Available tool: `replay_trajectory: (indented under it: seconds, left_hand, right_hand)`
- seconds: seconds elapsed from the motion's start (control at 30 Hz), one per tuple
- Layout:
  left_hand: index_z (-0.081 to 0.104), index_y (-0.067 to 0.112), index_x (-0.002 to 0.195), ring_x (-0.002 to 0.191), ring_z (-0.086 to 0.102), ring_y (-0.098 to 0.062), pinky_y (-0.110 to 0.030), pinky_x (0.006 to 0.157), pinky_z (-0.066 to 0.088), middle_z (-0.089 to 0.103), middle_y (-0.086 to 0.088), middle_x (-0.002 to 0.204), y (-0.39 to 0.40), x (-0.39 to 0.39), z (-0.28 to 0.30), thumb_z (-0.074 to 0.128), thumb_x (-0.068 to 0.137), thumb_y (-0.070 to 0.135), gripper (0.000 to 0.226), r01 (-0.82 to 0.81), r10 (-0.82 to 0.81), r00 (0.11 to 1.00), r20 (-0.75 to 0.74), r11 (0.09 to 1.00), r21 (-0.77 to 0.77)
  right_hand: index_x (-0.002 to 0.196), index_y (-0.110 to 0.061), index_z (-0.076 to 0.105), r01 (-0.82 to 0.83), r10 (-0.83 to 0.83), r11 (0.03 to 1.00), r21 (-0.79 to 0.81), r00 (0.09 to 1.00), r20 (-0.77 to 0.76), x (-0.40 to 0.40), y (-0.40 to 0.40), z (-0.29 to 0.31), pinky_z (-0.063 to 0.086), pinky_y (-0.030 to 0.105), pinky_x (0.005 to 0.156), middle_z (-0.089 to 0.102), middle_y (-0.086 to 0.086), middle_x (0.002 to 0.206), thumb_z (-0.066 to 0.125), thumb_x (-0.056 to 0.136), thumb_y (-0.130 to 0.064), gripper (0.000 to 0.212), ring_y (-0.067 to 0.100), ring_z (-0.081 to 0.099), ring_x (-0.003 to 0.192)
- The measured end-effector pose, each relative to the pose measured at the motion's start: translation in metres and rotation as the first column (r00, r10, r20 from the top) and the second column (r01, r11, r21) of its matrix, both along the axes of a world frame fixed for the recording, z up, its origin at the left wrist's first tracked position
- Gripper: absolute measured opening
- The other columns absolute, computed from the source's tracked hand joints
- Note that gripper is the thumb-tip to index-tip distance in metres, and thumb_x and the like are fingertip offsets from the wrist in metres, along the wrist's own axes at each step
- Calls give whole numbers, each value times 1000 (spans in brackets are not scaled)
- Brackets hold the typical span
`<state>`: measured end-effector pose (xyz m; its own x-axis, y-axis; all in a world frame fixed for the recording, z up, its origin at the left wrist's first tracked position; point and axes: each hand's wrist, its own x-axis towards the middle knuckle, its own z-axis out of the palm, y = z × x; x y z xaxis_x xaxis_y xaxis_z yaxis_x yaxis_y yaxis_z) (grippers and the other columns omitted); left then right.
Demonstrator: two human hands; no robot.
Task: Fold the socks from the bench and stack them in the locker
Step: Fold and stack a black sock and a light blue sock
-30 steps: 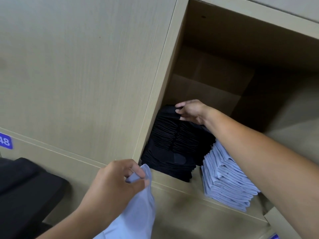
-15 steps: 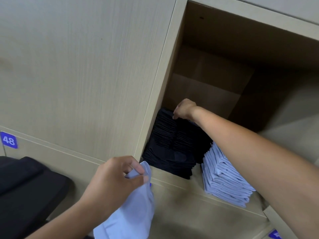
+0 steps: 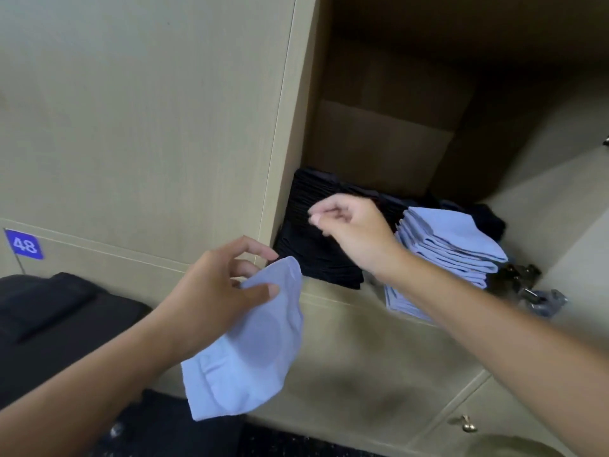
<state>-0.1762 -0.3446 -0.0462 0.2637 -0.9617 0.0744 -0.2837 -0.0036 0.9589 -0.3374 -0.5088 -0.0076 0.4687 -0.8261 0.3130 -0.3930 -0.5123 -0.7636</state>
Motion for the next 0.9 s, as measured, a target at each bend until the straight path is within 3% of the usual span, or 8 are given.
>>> replay_trajectory:
  seconds: [0.07, 0.17, 0.23, 0.3, 0.4, 0.53, 0.63, 0.9]
  left_hand:
    - [69, 34, 103, 72, 68, -17, -31, 71, 51, 74, -8, 86, 4, -3, 3, 77, 89, 13, 27, 55, -55, 998, 3, 998, -11]
    - [68, 32, 106, 79, 72, -23, -35, 75, 54, 77, -4, 88, 7, -8, 6, 76, 90, 14, 26, 139, -139, 990, 26, 990, -19]
    - [67, 30, 110, 87, 72, -33, -41, 80, 57, 78, -3, 89, 7, -8, 8, 75, 91, 15, 26, 194, -192, 980, 54, 981, -28]
    - [67, 29, 112, 90, 71, -36, -39, 81, 59, 78, -3, 88, 7, -9, 5, 75, 91, 14, 27, 227, -224, 971, 80, 974, -26]
    - [66, 30, 114, 91, 72, -34, -35, 79, 58, 77, -8, 88, 6, -8, -4, 76, 90, 15, 29, 211, -209, 973, 102, 977, -16]
    - [63, 34, 115, 87, 76, -25, -42, 81, 62, 78, -3, 94, 5, -5, -17, 76, 90, 32, 28, 214, -228, 966, 120, 969, 121]
    - [66, 34, 102, 79, 74, -7, -23, 71, 54, 77, 12, 87, 6, -1, -29, 74, 90, 45, 18, 270, -335, 914, 230, 924, 270]
    - [74, 29, 96, 83, 70, -8, -22, 76, 49, 76, 13, 85, 14, 16, -50, 80, 86, 30, 12, 191, -444, 795, 413, 830, 524]
  right_hand:
    - [107, -23, 73, -65, 61, 991, 120, 998, 32, -12, 26, -15, 50, 19, 78, 74, -8, 93, 71, 93, -22, 14, -1, 68, 82]
    - [135, -24, 57, -172, 178, 915, 366, 984, 16, -26, 41, -30, 48, 10, 88, 70, -9, 121, 70, 93, -41, 47, -6, 67, 103]
    - [140, -27, 54, -241, 271, 844, 479, 962, 5, -33, 39, -35, 43, 23, 107, 68, -6, 131, 74, 85, -54, 65, 3, 62, 121]
    - [135, -16, 60, -315, 355, 791, 525, 935, 25, -39, 37, -44, 42, 33, 111, 70, 6, 128, 73, 89, -43, 55, 17, 62, 125]
    - [125, 0, 64, -363, 375, 785, 502, 923, 82, -47, 40, -48, 52, 32, 96, 73, 17, 117, 67, 96, -18, 34, 24, 69, 109]
    - [112, -7, 70, -294, 274, 892, 343, 956, 105, -52, 39, -44, 55, 37, 90, 77, 9, 107, 69, 94, -23, 24, 24, 73, 102]
    - [109, -11, 71, -248, 233, 942, 226, 968, 93, -54, 38, -46, 58, 37, 88, 77, 6, 104, 69, 96, -24, 19, 24, 74, 100]
    - [98, -12, 69, -182, 182, 983, -37, 983, 4, -59, 35, -51, 56, 25, 74, 74, 2, 91, 66, 98, -22, 11, 12, 71, 86]
